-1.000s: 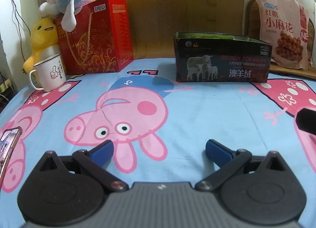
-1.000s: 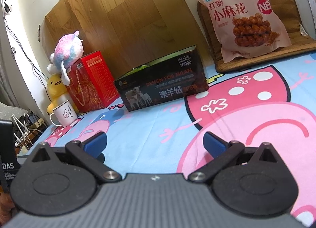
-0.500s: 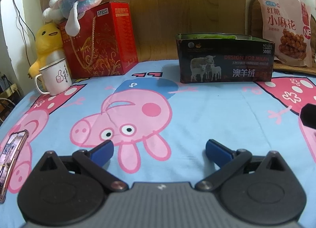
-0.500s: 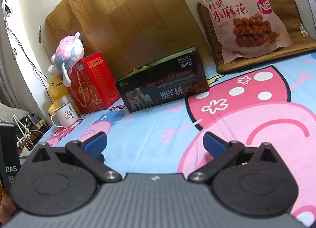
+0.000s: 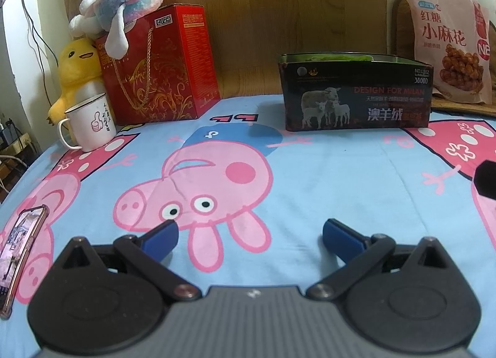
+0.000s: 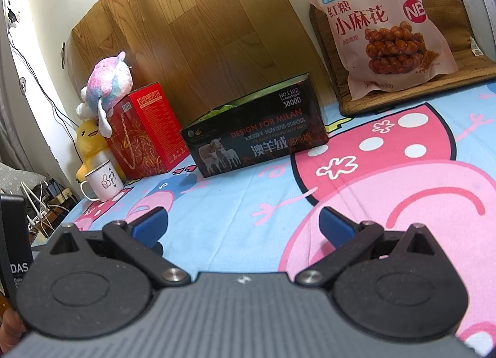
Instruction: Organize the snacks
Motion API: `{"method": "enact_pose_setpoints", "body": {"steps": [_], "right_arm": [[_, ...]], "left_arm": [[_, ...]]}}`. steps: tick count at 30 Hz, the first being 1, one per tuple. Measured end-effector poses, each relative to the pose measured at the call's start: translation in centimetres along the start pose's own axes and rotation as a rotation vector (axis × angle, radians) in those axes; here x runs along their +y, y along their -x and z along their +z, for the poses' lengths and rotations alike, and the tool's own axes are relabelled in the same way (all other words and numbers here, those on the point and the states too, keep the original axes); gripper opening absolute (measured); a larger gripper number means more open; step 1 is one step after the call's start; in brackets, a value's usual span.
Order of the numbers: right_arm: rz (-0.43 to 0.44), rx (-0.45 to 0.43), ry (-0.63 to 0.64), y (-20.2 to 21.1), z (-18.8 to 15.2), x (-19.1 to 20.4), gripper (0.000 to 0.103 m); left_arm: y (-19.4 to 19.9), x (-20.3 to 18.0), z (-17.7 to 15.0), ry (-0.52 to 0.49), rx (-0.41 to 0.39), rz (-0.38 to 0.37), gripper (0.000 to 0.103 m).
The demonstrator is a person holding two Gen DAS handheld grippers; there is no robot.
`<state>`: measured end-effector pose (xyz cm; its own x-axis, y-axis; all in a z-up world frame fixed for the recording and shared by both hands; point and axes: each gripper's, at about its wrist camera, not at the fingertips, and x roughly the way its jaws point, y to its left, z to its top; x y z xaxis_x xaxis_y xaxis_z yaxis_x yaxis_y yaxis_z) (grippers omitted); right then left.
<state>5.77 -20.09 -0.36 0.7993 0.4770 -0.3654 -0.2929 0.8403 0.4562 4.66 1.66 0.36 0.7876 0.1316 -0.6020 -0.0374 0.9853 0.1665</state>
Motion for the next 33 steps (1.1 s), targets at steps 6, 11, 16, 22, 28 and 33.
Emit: {"method": "enact_pose_setpoints", "body": {"steps": [6,11,16,22,28,33], "right_arm": [[0.0,0.0,0.0,0.01,-0.02,0.03,0.103],[0.001,0.0,0.0,0.0,-0.01,0.0,0.103],[0.001,0.0,0.0,0.01,0.0,-0.03,0.103],[0.001,0.0,0.0,0.01,0.0,-0.06,0.103],[0.002,0.0,0.0,-0.01,-0.05,-0.08,0.103],[0.002,-0.002,-0.001,-0.01,-0.04,-0.06,0.103]], "left_arm": [[-0.02,-0.01,-0.01,0.0,0.0,-0.001,0.103],[0.0,-0.03,-0.02,-0.001,-0.001,0.0,0.103],[0.0,-0.07,-0.03,-0.002,-0.002,0.0,0.103],[0.11,-0.08,-0.05,-0.009,-0.007,0.007,0.103],[0.17,-0.29,-0.17,-0.018,-0.014,0.017,0.103],[0.11,-0.25,-0.19,-0.023,-0.017,0.021,0.103]]}}
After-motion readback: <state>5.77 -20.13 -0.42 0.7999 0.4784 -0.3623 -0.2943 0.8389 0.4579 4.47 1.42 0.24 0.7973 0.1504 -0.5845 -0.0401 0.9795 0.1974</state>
